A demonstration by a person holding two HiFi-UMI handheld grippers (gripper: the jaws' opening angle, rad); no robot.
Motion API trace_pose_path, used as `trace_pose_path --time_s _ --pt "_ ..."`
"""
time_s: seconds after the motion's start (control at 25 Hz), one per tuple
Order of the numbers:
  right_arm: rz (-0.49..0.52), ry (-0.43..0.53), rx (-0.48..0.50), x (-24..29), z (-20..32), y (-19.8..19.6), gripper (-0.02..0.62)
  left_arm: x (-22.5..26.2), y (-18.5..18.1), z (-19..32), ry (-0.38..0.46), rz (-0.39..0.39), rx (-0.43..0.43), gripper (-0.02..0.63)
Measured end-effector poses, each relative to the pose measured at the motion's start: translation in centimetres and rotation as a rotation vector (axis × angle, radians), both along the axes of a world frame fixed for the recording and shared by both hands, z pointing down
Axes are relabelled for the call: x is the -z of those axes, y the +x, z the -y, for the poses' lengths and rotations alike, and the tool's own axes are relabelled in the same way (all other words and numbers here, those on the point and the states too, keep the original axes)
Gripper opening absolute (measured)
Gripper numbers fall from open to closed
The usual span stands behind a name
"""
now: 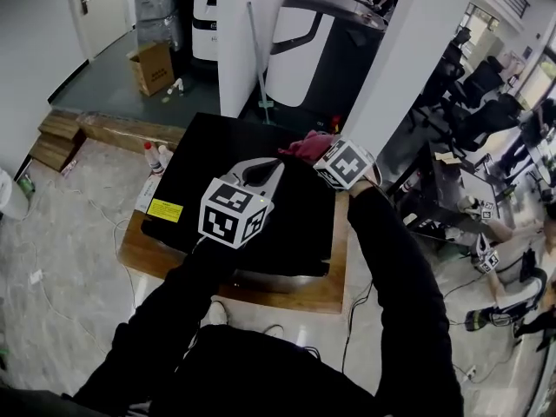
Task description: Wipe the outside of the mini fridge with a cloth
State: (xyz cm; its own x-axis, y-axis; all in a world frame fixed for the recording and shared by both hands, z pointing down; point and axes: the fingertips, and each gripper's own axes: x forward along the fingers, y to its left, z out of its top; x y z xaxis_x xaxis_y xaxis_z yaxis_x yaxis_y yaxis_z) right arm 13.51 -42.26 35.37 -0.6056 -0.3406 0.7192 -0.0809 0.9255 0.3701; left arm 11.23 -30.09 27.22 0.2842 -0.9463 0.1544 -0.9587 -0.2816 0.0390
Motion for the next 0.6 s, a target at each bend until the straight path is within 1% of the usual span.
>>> trace_pose_path --time_s 0.2,0.4,0.48,0.6 --pt "-0.004 0.006 -0.039 0.0 0.6 4.4 0.110 0.1 2.6 -0.5 0.005 0.006 -0.007 0.006" --pt "-0.017 0.007 -0.071 0.1 1.6 8.2 0.111 0.3 4.5 -1.1 0.012 0.020 0.013 0.006" --pt "0.015 0.009 -0.061 1.4 1.2 8.4 0.112 0.8 4.5 -1.4 0.019 0.024 0.037 0.006" --pt "0.088 0.029 -0.017 4.7 -1.4 7.2 0.112 1.9 3.3 -2.8 0.034 0.019 0.072 0.006"
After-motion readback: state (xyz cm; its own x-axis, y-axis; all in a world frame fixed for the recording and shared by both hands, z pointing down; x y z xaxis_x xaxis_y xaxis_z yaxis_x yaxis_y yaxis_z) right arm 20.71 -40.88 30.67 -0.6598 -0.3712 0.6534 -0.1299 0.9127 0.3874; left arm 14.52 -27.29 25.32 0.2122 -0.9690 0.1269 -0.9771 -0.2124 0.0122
